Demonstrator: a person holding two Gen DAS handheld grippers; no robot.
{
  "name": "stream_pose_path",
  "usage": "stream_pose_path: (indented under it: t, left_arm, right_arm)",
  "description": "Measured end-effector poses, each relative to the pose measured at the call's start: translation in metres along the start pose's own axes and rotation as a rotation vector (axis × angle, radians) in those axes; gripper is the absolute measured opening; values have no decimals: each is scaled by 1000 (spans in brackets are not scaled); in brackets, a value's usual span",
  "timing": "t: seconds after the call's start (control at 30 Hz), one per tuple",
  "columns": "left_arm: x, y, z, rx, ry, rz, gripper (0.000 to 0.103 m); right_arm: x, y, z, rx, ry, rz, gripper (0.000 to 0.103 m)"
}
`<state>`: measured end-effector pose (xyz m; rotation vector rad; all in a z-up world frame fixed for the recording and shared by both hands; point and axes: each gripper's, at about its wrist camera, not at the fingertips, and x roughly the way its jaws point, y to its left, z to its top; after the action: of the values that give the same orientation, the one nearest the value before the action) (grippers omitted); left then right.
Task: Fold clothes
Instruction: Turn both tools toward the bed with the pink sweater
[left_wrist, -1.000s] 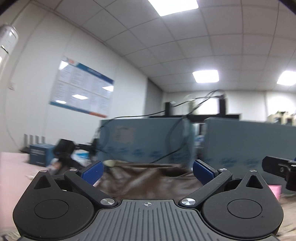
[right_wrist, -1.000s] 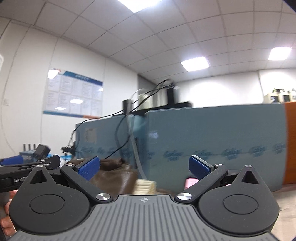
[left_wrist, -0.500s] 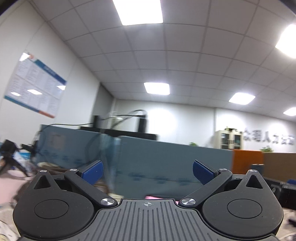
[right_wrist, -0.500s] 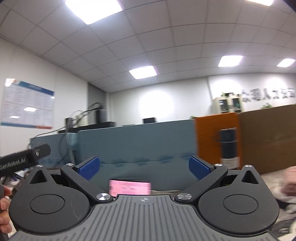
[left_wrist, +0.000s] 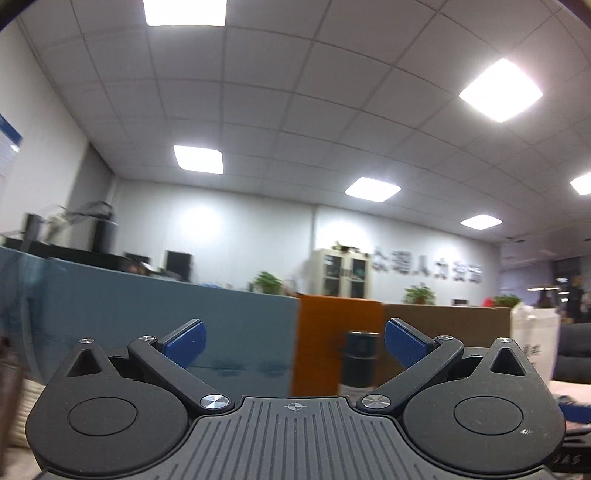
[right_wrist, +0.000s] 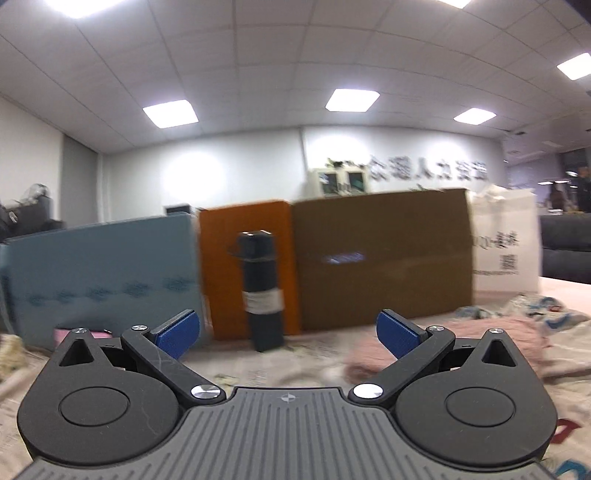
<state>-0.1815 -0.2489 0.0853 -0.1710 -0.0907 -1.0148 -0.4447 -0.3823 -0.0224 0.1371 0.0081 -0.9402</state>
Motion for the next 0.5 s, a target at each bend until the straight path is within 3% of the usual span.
stream_pose_path:
  t: [0.17, 0.37, 0.5]
  left_arm:
    - [46, -27, -5, -57, 58, -149, 103]
    - [88, -52, -15, -141, 106, -249, 103]
    - [126, -58, -26, -335, 195, -283, 103]
  right_arm:
    - [36, -41, -3, -7, 98, -109, 103]
    - [80, -63, -7, -15, 203, -138, 103]
    - [102, -71, -14, 14, 247, -163, 103]
